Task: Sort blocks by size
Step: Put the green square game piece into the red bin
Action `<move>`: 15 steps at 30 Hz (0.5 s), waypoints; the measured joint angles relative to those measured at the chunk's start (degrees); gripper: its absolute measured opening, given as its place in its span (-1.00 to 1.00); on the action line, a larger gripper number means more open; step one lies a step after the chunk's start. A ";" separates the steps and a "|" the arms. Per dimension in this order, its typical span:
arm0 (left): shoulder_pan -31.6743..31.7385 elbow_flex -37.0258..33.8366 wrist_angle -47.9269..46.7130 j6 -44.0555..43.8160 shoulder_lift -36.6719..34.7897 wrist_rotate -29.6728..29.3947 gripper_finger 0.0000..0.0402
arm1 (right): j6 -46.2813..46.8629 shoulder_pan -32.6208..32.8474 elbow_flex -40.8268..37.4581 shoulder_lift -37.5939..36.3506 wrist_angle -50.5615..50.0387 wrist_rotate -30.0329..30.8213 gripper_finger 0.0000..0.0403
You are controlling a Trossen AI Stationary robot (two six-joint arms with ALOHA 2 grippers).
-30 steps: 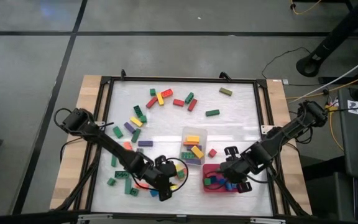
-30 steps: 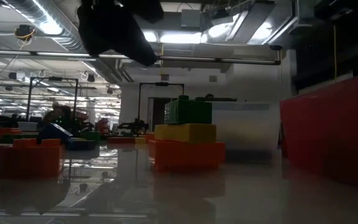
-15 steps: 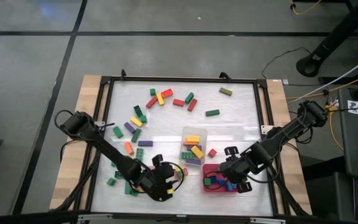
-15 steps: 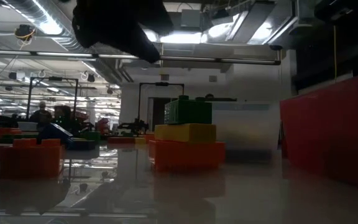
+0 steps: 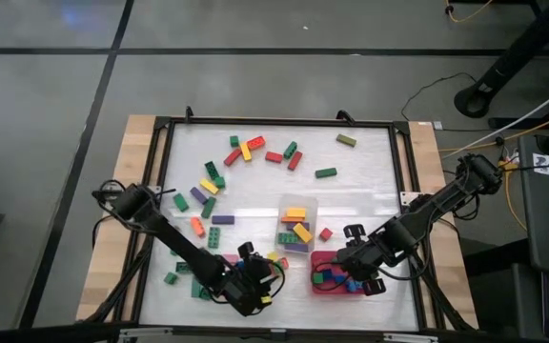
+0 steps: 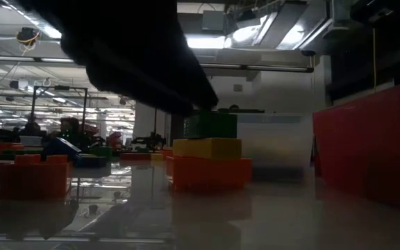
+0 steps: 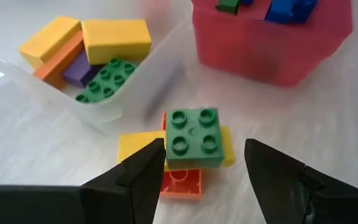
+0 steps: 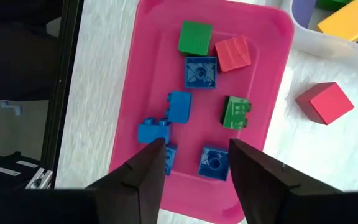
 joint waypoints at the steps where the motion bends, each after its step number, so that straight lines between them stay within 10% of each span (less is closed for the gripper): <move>1: 0.00 0.00 -0.02 0.00 0.27 -0.17 0.03 | 0.00 0.00 0.00 0.00 -0.02 0.00 -0.13; 15: 1.56 0.00 0.72 0.38 1.29 -0.79 0.03 | -0.46 0.00 0.00 0.01 0.17 0.25 -0.13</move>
